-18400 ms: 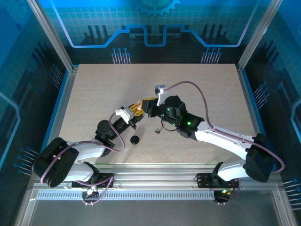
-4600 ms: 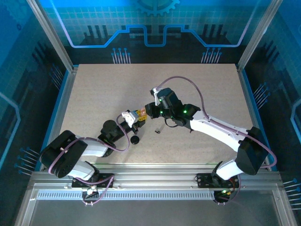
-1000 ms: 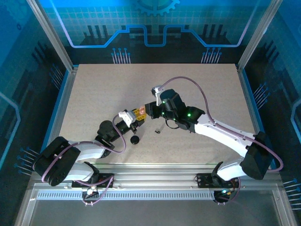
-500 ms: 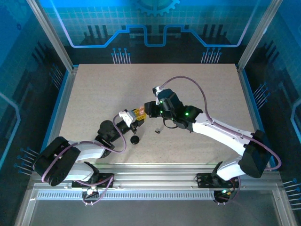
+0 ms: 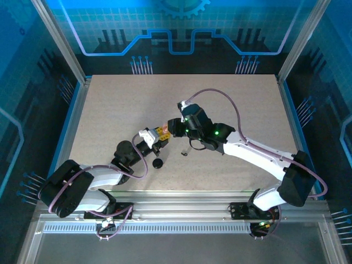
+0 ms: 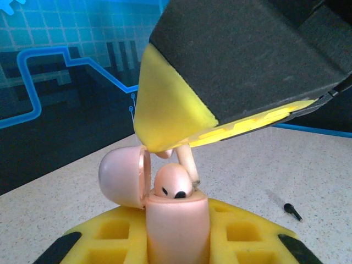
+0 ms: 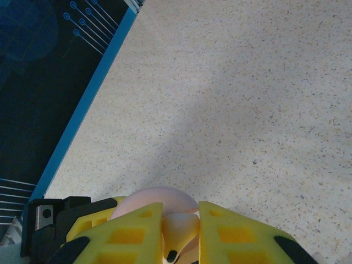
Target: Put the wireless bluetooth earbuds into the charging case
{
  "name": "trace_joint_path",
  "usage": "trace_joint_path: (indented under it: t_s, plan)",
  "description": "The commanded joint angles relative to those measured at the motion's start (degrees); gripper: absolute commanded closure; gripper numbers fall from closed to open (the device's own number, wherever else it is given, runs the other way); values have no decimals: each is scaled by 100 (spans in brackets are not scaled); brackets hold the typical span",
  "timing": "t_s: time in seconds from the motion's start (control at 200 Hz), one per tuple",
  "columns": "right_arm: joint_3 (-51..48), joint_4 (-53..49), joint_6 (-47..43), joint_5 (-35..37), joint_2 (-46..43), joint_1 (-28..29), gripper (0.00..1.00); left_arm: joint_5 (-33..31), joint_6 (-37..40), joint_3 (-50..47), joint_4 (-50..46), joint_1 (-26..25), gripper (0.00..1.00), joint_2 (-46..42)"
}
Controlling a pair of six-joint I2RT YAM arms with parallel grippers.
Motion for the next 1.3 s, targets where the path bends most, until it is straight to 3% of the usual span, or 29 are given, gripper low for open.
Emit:
trace_joint_path:
  t_s: [0.0, 0.31, 0.675, 0.97, 1.296]
  plan:
    - [48, -504, -4, -443, 161, 357, 80, 192, 56, 77, 717, -50, 87, -257]
    - [103, -414, -899, -312, -391, 75, 80, 219, -21, 70, 717, -49, 87, -284]
    - [-4, 12, -1122, -616, -768, -170, 80, 374, 68, 20, 717, -51, 88, -345]
    - [-910, 904, -1346, -326, -1835, -153, 80, 672, 184, -1, 717, -46, 88, -516]
    - [-1520, 2088, -2114, -206, -1992, 163, 79, 794, 65, -65, 723, -68, 88, -735]
